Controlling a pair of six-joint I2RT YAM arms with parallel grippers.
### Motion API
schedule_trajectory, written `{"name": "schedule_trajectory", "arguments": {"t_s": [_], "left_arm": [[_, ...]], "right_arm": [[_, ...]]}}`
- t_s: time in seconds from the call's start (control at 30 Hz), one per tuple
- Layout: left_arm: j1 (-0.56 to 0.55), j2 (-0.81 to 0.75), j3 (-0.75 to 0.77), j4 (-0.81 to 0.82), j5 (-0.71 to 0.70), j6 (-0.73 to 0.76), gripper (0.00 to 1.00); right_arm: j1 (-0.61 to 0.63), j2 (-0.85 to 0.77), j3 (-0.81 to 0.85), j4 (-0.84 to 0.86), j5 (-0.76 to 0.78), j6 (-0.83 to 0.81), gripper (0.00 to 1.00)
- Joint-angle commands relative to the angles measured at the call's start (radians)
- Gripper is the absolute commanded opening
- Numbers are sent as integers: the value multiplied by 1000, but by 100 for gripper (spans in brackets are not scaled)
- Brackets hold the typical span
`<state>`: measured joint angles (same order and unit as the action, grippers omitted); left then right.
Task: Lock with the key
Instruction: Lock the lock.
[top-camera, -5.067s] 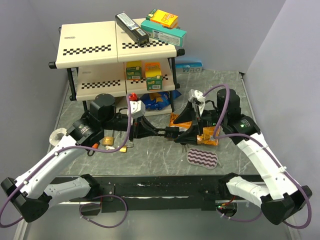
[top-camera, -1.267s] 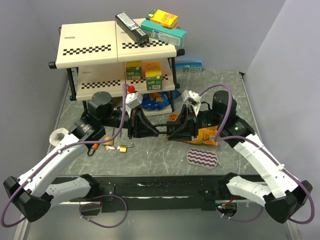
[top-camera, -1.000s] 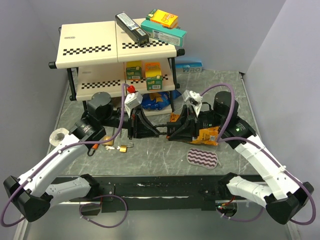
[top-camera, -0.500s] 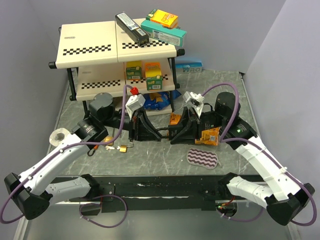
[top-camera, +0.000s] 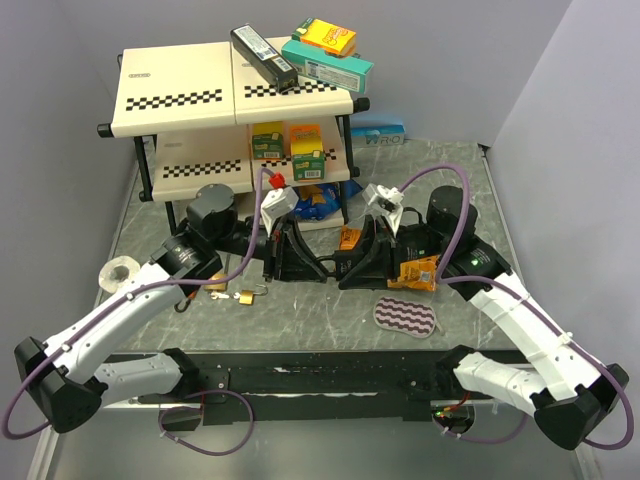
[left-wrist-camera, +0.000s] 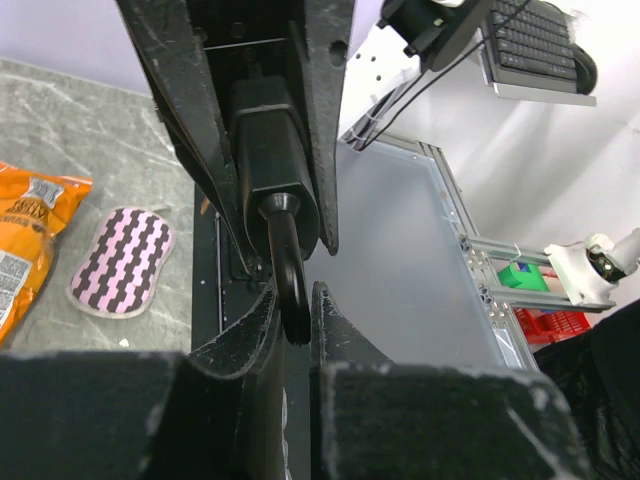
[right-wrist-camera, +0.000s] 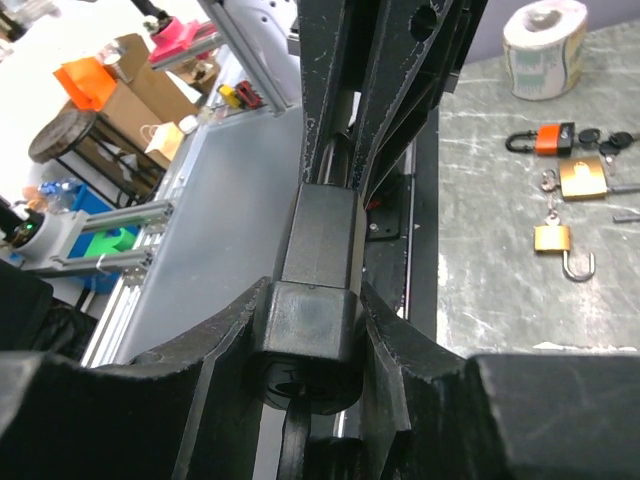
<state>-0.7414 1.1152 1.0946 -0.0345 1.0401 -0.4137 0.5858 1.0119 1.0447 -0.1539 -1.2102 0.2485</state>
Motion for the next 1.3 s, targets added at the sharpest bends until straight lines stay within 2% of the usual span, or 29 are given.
{"name": "schedule_trajectory", "arguments": {"t_s": [0.0, 0.2, 0.33, 0.63, 0.67, 0.73, 0.77, 0.83, 0.87, 0.97, 1.27], "left_arm": [[-93, 136, 42, 226, -264, -17, 1], [-99, 143, 45, 242, -239, -19, 1], [-93, 117, 31, 194, -258, 18, 1], [37, 23, -50, 186, -195, -48, 1], [45, 17, -50, 179, -190, -28, 1], [69, -5, -52, 141, -186, 1, 1], [82, -12, -58, 134, -181, 19, 1], [134, -35, -88, 148, -143, 12, 1], [146, -41, -97, 150, -128, 10, 1], [175, -61, -105, 102, -112, 45, 1], [185, -87, -99, 12, -68, 131, 1]], "right_arm": [[140, 83, 9, 131, 190, -129, 0], [141, 88, -5, 128, 184, -138, 0], [129, 73, -6, 80, 175, -172, 0], [42, 24, -22, -33, 129, -224, 0], [26, 21, -22, -47, 124, -219, 15], [6, 17, -17, -64, 112, -216, 34], [-18, 17, -14, -78, 110, -219, 50], [-43, 17, 3, -127, 112, -238, 61], [-58, 17, 11, -143, 113, -241, 70], [-112, 14, 34, -196, 106, -273, 78], [-181, -7, 46, -266, 77, -350, 77]]}}
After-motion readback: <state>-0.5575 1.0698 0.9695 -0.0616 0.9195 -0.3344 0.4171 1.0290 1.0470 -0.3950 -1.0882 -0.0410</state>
